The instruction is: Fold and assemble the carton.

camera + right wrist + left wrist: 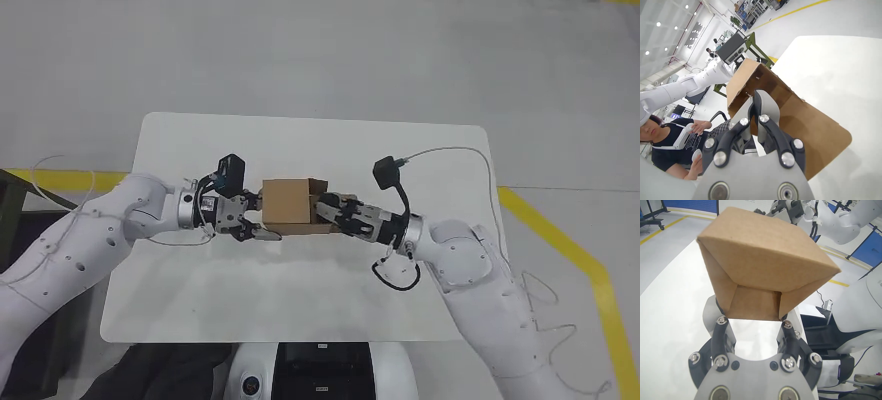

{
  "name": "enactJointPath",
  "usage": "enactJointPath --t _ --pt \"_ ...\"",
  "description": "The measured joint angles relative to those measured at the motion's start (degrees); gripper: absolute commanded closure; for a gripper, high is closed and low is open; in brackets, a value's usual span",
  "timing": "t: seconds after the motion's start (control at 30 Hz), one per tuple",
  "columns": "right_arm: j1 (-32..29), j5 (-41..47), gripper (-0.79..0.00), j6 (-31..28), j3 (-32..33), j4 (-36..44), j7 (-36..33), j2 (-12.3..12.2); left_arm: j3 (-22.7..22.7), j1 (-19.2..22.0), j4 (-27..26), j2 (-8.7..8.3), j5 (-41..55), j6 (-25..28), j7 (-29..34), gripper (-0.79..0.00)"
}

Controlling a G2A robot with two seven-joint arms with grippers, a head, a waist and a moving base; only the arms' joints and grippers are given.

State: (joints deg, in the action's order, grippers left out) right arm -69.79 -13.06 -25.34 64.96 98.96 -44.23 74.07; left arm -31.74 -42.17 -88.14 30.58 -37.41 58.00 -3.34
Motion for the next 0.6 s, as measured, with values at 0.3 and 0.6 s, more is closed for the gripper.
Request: enactJointPath --t 0.3,0.6 --pt "2.4 2.3 0.000 -0.4 -2.4 -0.7 -5.1 -0.3 3.7 2.5 -0.9 -1.09 0.5 0.0 0.5 -0.289" --pt "5.0 5.8 0.000 -0.9 -5.2 -3.0 -7.9 -0.3 7.9 5.1 -2.4 -2.20 0.2 0.0 -1.3 -0.283"
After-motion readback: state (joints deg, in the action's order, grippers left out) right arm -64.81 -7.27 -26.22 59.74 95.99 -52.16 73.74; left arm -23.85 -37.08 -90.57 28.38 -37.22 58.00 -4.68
